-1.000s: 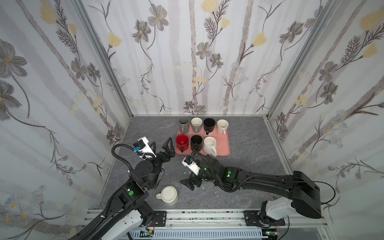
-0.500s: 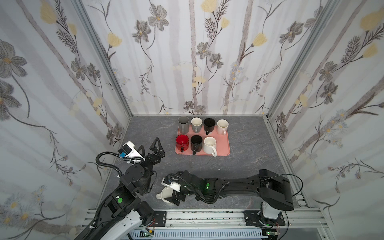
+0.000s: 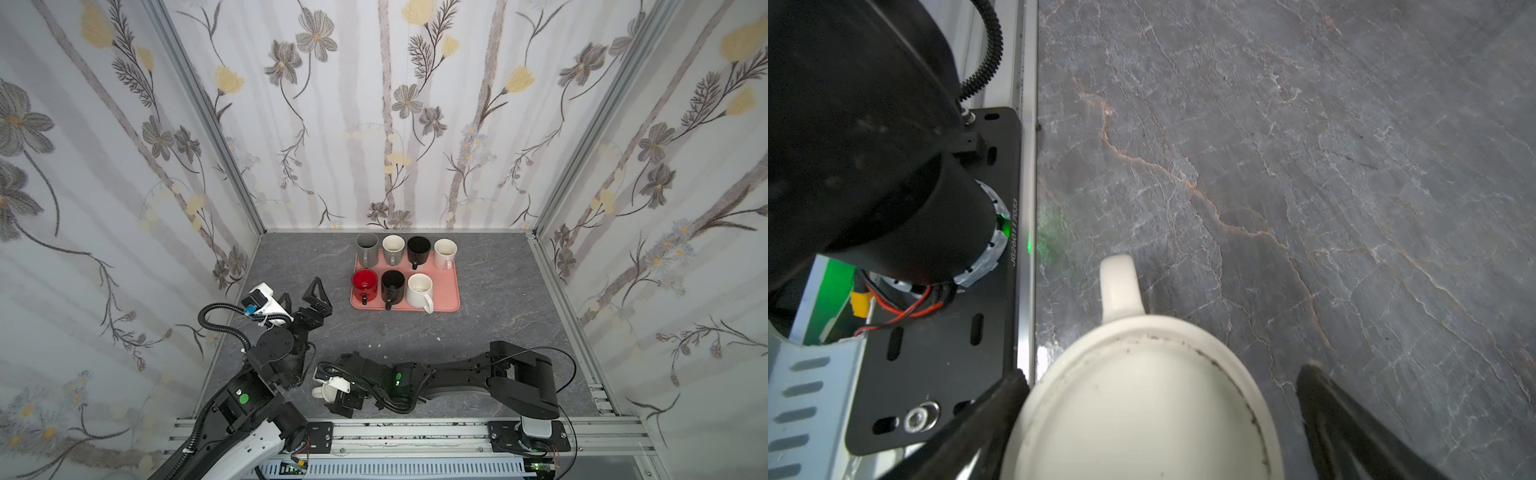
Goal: Turn the mug right side up
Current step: 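Reach the right gripper to the upside-down cream mug and grasp it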
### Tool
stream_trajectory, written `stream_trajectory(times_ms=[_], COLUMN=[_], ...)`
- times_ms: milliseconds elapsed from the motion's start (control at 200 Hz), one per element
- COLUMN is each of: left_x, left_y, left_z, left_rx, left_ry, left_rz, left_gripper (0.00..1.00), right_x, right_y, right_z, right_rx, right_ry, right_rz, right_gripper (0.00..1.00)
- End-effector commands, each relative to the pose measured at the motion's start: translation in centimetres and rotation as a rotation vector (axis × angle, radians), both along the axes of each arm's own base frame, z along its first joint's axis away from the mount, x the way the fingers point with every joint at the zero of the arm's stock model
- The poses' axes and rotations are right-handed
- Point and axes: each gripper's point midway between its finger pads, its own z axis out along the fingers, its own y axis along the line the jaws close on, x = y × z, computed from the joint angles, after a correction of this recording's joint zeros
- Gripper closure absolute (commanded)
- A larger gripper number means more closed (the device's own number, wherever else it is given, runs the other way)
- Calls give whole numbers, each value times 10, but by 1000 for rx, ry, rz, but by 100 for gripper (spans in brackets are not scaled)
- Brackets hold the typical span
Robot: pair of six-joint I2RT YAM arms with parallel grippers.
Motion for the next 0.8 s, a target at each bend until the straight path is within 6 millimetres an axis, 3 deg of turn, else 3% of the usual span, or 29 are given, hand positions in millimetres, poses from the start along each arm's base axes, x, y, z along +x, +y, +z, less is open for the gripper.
stream_trajectory(times_ms=[0, 205, 500, 634, 794], left_x=[1, 7, 18, 22, 12], left_y=[0, -11, -37, -43, -46], left_z=[-1, -12, -49, -86, -140], left_rx=[-10, 5, 64, 93, 133], left_ry=[0, 33, 139, 265, 482], left_rz=[7, -31, -107, -116, -144], left_gripper=[0, 0, 0, 1, 11], right_x=[24, 63, 113, 122, 129], right_y=[-9, -42, -117, -131, -142], right_z=[-3, -10, -16, -10, -1], right_rx=[-14, -30, -22, 20, 75], right_ry=[-18, 7, 63, 96, 134], right_rz=[-84, -216, -440, -496, -547], right_gripper=[3, 6, 4, 3, 3])
